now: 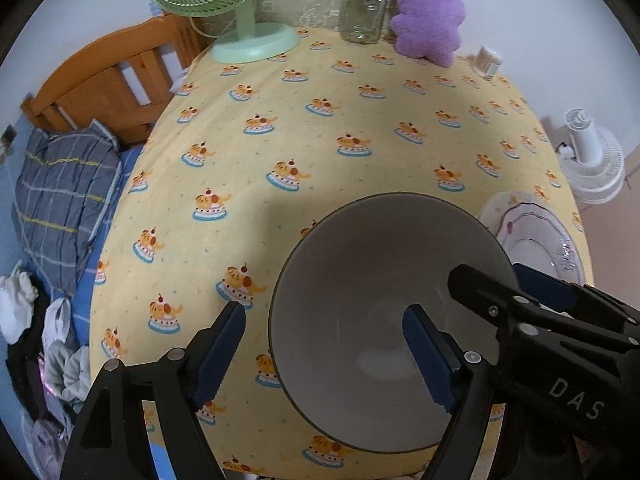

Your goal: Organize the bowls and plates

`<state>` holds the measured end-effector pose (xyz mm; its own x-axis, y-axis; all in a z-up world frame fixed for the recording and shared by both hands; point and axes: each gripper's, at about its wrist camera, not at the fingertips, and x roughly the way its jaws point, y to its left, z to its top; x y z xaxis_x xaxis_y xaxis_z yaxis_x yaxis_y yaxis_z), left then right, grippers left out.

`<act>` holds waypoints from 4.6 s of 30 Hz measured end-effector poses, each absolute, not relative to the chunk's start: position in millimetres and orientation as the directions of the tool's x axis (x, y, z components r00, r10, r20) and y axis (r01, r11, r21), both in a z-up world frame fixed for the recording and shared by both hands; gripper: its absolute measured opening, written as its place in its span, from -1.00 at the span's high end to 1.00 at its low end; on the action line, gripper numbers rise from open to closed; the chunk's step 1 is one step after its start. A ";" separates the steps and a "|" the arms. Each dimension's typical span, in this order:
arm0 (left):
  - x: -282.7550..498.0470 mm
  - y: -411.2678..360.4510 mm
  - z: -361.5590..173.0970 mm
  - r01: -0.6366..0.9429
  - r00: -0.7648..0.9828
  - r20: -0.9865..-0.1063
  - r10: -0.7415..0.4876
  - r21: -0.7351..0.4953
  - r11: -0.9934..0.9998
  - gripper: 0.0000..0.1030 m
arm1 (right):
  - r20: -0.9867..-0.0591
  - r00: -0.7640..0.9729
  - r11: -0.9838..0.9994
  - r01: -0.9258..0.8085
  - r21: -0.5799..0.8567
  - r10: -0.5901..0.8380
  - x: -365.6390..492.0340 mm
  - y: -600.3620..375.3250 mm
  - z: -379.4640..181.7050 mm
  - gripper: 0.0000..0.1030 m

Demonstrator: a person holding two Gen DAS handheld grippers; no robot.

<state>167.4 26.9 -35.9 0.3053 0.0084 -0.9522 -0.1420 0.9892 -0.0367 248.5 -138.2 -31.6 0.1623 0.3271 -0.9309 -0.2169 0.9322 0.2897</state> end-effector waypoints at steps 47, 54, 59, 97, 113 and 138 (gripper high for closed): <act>181.5 48.3 -78.4 -0.012 0.235 -0.911 -0.338 -0.350 0.937 -0.04 | -0.941 0.023 0.941 -0.039 0.335 0.336 251.0 -120.7 -73.0 0.23; 178.8 46.7 -76.6 -0.010 0.217 -0.917 -0.335 -0.345 0.938 0.00 | -0.949 0.006 0.949 -0.030 0.314 0.314 248.2 -122.3 -72.0 0.21; 175.8 44.4 -65.8 0.016 0.223 -0.917 -0.331 -0.336 0.942 0.00 | -0.949 0.017 0.949 0.007 0.315 0.315 242.8 -125.7 -62.2 0.21; 178.9 -55.1 -1.7 0.006 0.343 -0.895 -0.285 -0.301 0.954 0.00 | -0.923 0.140 0.934 -0.062 0.353 0.358 250.0 -222.4 13.5 0.21; 197.4 -107.3 -28.6 -0.035 0.294 -0.906 -0.303 -0.327 0.944 0.00 | -0.939 0.080 0.942 -0.054 0.332 0.335 272.9 -277.0 -13.0 0.21; 224.0 -124.1 -55.0 -0.066 0.223 -0.921 -0.320 -0.342 0.937 0.01 | -0.950 0.020 0.950 -0.027 0.312 0.312 302.7 -295.5 -43.3 0.17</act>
